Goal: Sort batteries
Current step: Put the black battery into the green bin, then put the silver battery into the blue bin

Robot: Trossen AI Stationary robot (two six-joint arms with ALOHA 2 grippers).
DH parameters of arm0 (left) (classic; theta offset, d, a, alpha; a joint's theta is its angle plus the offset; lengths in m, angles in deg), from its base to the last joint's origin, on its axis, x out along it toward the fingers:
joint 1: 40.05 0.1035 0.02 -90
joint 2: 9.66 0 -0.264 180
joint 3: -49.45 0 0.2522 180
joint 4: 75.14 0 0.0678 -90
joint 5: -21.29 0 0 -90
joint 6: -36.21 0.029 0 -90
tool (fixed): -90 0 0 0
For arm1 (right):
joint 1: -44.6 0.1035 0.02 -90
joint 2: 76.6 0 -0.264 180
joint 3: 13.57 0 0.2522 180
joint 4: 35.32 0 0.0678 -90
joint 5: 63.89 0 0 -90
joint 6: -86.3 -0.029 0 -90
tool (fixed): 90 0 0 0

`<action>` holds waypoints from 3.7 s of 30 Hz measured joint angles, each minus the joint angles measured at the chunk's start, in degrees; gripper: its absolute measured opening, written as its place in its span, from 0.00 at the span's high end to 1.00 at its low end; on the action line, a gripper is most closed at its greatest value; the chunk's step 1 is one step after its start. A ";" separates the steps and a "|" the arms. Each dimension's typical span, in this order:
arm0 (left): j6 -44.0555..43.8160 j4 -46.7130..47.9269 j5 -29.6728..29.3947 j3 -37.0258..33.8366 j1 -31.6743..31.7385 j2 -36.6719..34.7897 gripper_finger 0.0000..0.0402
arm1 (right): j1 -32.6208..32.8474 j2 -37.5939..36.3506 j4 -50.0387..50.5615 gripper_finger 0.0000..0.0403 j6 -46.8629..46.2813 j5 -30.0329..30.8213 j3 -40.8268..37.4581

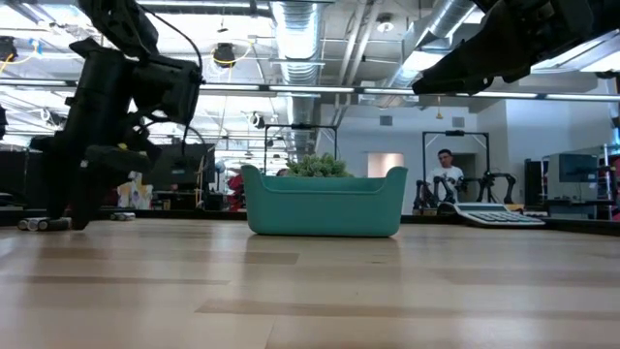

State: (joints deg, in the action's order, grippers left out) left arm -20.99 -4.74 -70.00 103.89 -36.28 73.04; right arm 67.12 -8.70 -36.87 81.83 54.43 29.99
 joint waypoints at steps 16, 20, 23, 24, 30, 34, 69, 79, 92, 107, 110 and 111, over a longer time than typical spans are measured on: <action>1.03 -4.83 0.96 -1.85 0.01 -0.07 0.36 | 0.00 0.00 0.01 0.46 0.00 0.02 0.00; 2.53 -6.37 0.96 -1.87 0.08 -0.04 0.52 | 0.00 0.00 0.01 0.46 0.00 0.02 0.00; 3.33 -7.33 1.19 -1.89 0.37 -0.02 0.64 | 0.00 0.00 0.01 0.46 0.00 0.02 0.00; 3.87 -7.66 1.24 -1.91 0.47 0.00 0.67 | 0.00 0.00 0.01 0.46 0.00 0.02 0.00; 8.08 -9.61 1.24 -1.91 0.72 0.00 0.84 | -0.02 0.00 0.02 0.46 -0.02 0.02 0.00; 11.73 -9.61 1.22 -1.90 0.74 -0.07 0.91 | -0.01 0.00 0.02 0.46 -0.02 0.02 0.00; 45.86 -34.29 -3.24 10.43 0.35 -16.94 0.91 | -2.10 0.02 -0.43 0.46 -0.09 0.04 -0.02; 49.91 -50.31 -5.09 9.93 1.94 -4.39 0.91 | -3.31 0.02 -0.74 0.46 -0.02 0.05 -0.02; 49.59 -57.40 -5.25 9.96 4.66 1.42 0.53 | -3.82 0.02 -0.55 0.46 -0.15 0.06 -0.02; 26.66 -14.57 -16.89 10.09 5.22 -18.81 0.51 | -4.67 0.02 -0.15 0.46 -0.13 0.06 -0.02; 24.30 -11.28 -17.21 10.04 4.74 -21.07 0.51 | -5.16 0.02 -0.57 0.46 0.02 0.04 -0.02; 24.20 -11.32 -17.61 10.04 4.32 -22.00 0.51 | -5.44 0.02 -0.86 0.46 0.01 0.03 -0.02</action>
State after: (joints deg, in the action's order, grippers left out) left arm 3.20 -16.06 -87.61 113.93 -31.96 51.04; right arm 61.68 -8.68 -37.73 81.84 54.46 29.97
